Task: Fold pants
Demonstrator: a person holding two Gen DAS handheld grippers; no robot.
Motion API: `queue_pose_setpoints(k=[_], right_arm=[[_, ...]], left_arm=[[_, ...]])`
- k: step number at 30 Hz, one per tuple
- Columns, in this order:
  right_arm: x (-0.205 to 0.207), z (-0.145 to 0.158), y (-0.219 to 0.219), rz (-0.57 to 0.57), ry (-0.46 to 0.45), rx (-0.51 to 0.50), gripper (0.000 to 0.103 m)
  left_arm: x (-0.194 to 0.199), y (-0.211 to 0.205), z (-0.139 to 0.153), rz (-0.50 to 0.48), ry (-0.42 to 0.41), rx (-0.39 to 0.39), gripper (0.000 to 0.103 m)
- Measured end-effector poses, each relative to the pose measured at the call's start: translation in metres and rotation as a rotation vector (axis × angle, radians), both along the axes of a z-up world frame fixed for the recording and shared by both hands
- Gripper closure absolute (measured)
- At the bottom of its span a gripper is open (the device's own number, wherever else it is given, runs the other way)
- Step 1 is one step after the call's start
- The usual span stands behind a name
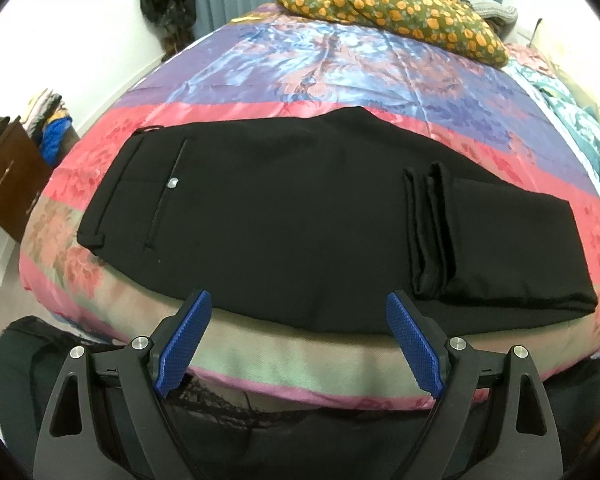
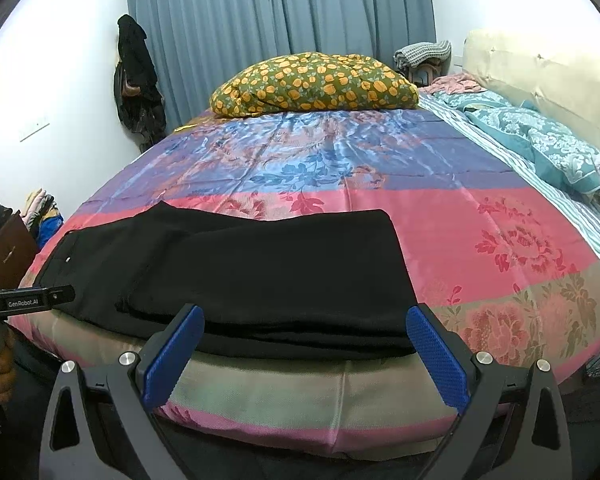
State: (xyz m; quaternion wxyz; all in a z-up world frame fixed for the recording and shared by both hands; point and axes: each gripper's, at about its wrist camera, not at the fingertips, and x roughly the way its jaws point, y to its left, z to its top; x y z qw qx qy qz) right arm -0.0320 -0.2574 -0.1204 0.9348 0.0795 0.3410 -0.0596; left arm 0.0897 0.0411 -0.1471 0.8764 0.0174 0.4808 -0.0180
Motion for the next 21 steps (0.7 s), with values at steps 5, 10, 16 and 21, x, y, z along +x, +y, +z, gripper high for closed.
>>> queue_pose_setpoints(k=[5,10,16,21], right_arm=[[0.0,0.0,0.001,0.005,-0.003,0.002,0.002],[0.002,-0.003,0.003,0.013,0.01,0.0,0.002],[0.003,-0.004,0.005,0.015,0.011,-0.003,0.002],[0.003,-0.005,0.005,0.017,0.019,-0.006,0.002]], left_arm=[[0.001,0.004,0.002,0.0,-0.007,0.006,0.013],[0.006,0.014,-0.005,0.03,0.028,0.013,0.013],[0.005,0.013,-0.005,0.03,0.022,0.044,0.013],[0.005,0.013,-0.008,0.028,0.03,0.059,0.013]])
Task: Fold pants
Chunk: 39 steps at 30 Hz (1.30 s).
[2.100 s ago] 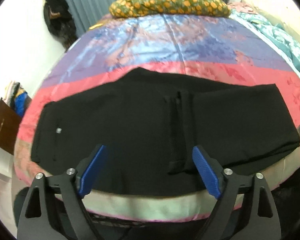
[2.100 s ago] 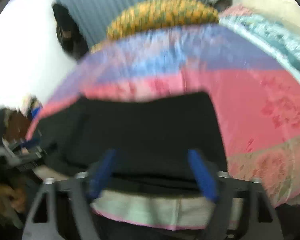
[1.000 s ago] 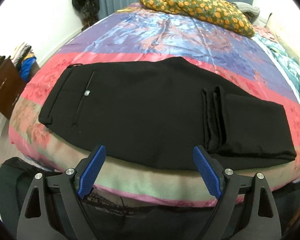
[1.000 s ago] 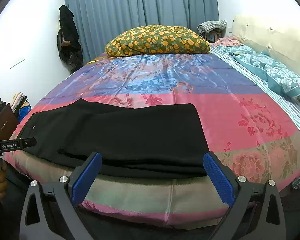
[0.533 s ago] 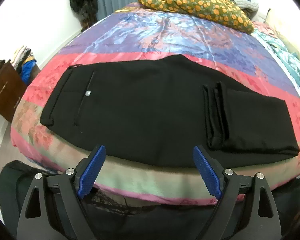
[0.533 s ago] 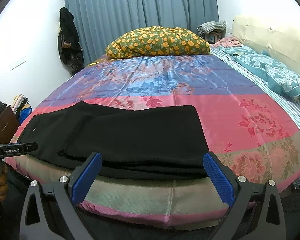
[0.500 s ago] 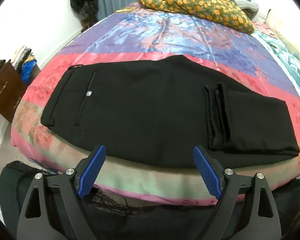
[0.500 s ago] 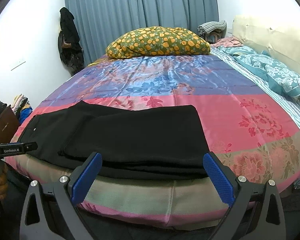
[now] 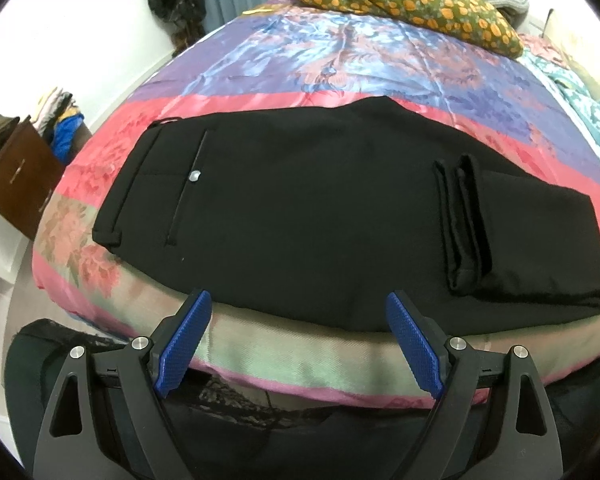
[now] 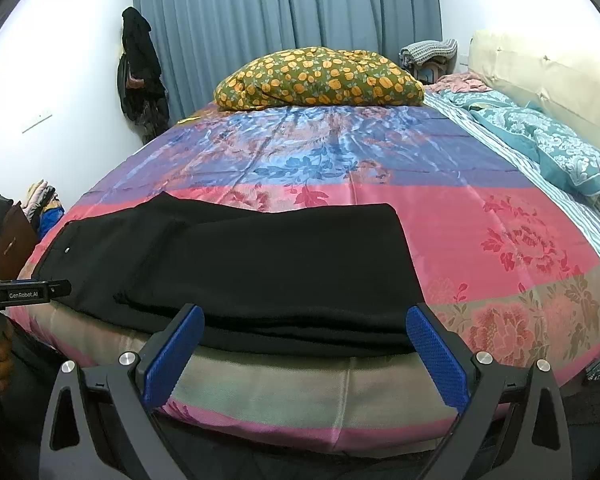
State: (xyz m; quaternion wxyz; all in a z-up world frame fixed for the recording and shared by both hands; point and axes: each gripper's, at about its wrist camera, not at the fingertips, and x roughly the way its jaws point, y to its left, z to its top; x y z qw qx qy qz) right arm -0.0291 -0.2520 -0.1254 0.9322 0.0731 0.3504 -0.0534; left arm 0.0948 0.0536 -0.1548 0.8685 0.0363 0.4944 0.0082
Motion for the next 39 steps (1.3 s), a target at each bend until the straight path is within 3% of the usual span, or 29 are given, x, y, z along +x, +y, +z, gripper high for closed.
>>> queue_pose_setpoints(k=[19,22,24,28,32,33,36,39], right_arm=[[0.002,-0.008,-0.002,0.002,0.017,0.014,0.002],[0.002,-0.008,-0.002,0.002,0.023,0.015,0.002],[0.002,-0.009,-0.002,0.007,0.025,0.013,0.002],[0.003,-0.009,-0.003,0.004,0.027,0.02,0.002],[0.008,-0.012,0.0,0.006,0.04,0.028,0.002],[0.009,-0.012,0.002,0.012,0.041,0.025,0.002],[0.011,-0.012,0.009,0.035,0.048,0.006,0.002],[0.011,-0.012,0.014,0.054,0.052,-0.016,0.002]], left_arm=[[0.007,0.007,-0.006,-0.002,0.04,-0.015,0.013],[0.027,0.04,0.013,0.015,0.002,-0.06,0.013],[0.051,0.086,0.028,0.098,-0.027,-0.08,0.012],[0.1,0.173,0.036,0.21,0.011,-0.176,0.012],[0.13,0.198,0.012,0.098,0.102,-0.278,0.012],[0.135,0.202,0.0,0.096,0.124,-0.295,0.012],[0.149,0.208,-0.039,0.154,0.202,-0.24,0.01],[0.15,0.209,-0.059,0.138,0.234,-0.322,0.001]])
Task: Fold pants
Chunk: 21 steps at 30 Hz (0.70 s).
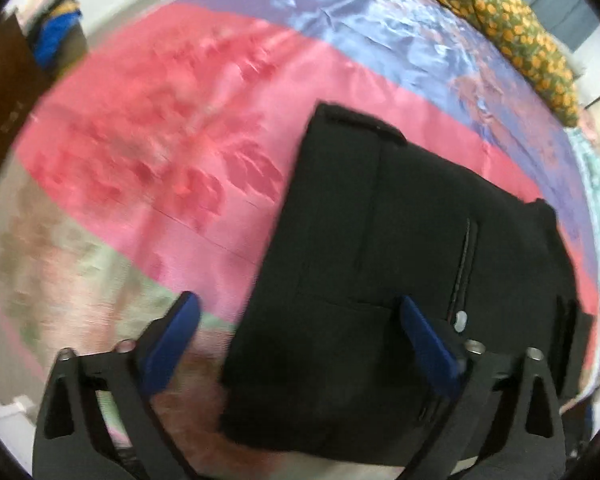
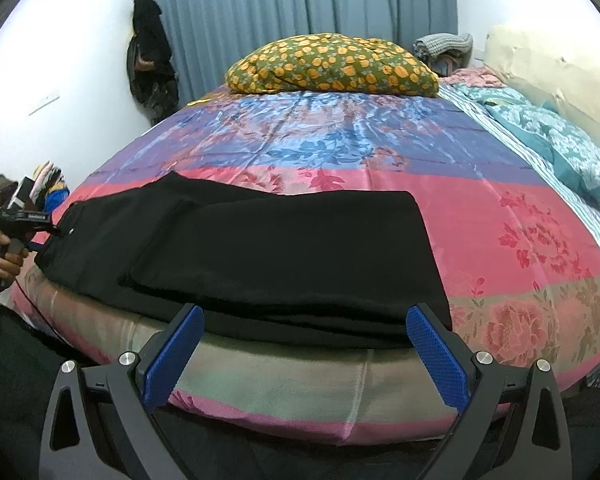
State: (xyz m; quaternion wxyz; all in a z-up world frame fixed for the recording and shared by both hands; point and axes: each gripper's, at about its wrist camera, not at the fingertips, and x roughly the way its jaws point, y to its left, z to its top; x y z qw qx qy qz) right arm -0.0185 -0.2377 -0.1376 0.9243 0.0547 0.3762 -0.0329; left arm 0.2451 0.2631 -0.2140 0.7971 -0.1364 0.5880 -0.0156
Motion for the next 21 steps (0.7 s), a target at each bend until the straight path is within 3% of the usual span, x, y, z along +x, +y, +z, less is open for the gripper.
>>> queue_pose_setpoints(k=[5,6,7,8,10,12,15,18,21], right_arm=[[-0.001,-0.002,0.0,-0.003,0.004,-0.001,0.002],[0.0,-0.003,-0.002,-0.008,0.009,0.006,0.002],[0.0,-0.004,-0.004,-0.015,0.012,0.017,0.002],[0.0,-0.003,-0.005,-0.02,0.009,0.023,0.002],[-0.002,-0.001,-0.009,-0.03,-0.002,0.033,0.002],[-0.002,0.0,-0.013,-0.041,-0.011,0.048,0.002],[-0.002,0.004,-0.024,-0.067,-0.035,0.083,0.002],[-0.006,0.009,-0.04,-0.115,-0.071,0.122,0.002],[-0.013,0.013,-0.061,-0.172,-0.101,0.172,0.002]], left_arm=[[0.0,0.008,-0.008,0.016,0.007,-0.067,0.001],[-0.001,0.007,-0.008,0.017,0.018,-0.071,0.005],[-0.001,0.008,-0.006,0.017,0.021,-0.078,0.027],[-0.003,0.004,0.001,0.008,0.014,-0.105,0.037],[-0.007,0.001,0.014,0.036,0.008,-0.058,0.079],[-0.01,-0.002,0.025,0.082,0.017,-0.028,0.087],[-0.018,-0.01,0.054,0.137,0.007,-0.026,0.089],[-0.031,-0.03,0.108,0.12,-0.048,-0.114,0.089],[-0.047,-0.075,0.166,0.061,-0.098,-0.218,0.089]])
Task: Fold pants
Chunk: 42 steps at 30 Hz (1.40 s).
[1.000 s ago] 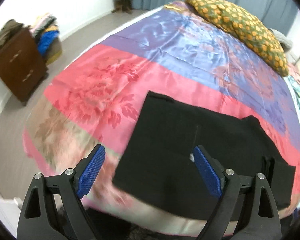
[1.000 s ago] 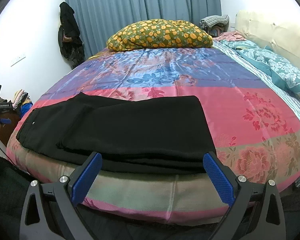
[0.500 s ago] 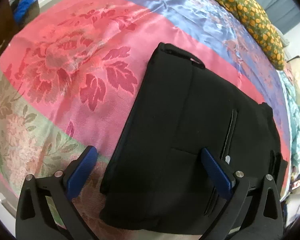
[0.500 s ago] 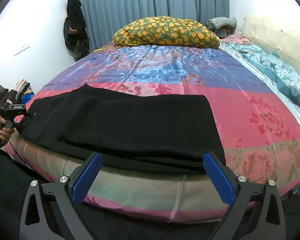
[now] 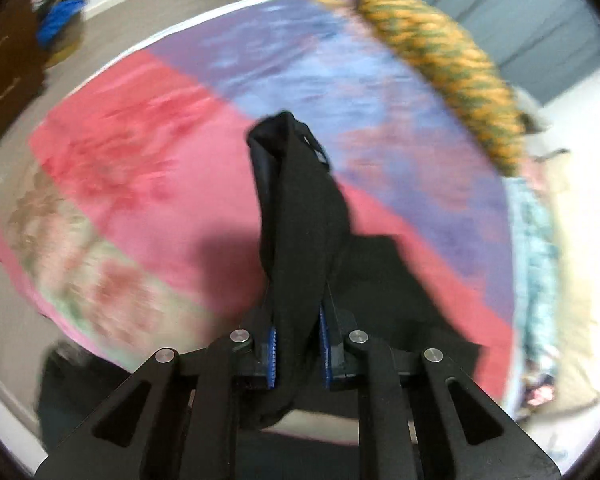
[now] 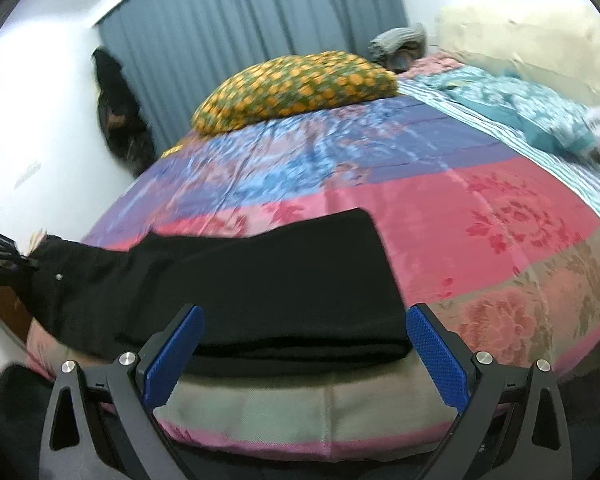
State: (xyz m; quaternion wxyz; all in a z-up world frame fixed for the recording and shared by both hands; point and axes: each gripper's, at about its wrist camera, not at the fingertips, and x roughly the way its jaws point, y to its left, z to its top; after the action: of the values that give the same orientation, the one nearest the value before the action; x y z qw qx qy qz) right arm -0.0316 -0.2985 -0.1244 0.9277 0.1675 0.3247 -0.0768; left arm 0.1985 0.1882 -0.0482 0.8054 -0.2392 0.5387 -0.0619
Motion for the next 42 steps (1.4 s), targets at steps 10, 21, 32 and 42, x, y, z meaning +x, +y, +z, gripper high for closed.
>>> queue_pose_setpoints(k=[10,21,32,42], right_arm=[[-0.023,0.018,-0.046,-0.138,-0.105,0.06,0.002],[-0.059,0.0,-0.109,-0.373,-0.097,0.197,0.002],[0.12,-0.056,-0.117,0.248,0.223,0.572,0.033],[0.168,-0.081,-0.098,0.41,0.457,0.626,0.078]], left_arm=[[-0.048,-0.299,0.021,-0.416,-0.099,-0.034,0.087],[-0.099,-0.336,-0.042,-0.581,-0.148,0.157,0.065],[-0.101,-0.223,-0.092,-0.364,-0.175,0.467,0.097],[-0.097,-0.221,-0.103,-0.383,-0.183,0.488,0.1]])
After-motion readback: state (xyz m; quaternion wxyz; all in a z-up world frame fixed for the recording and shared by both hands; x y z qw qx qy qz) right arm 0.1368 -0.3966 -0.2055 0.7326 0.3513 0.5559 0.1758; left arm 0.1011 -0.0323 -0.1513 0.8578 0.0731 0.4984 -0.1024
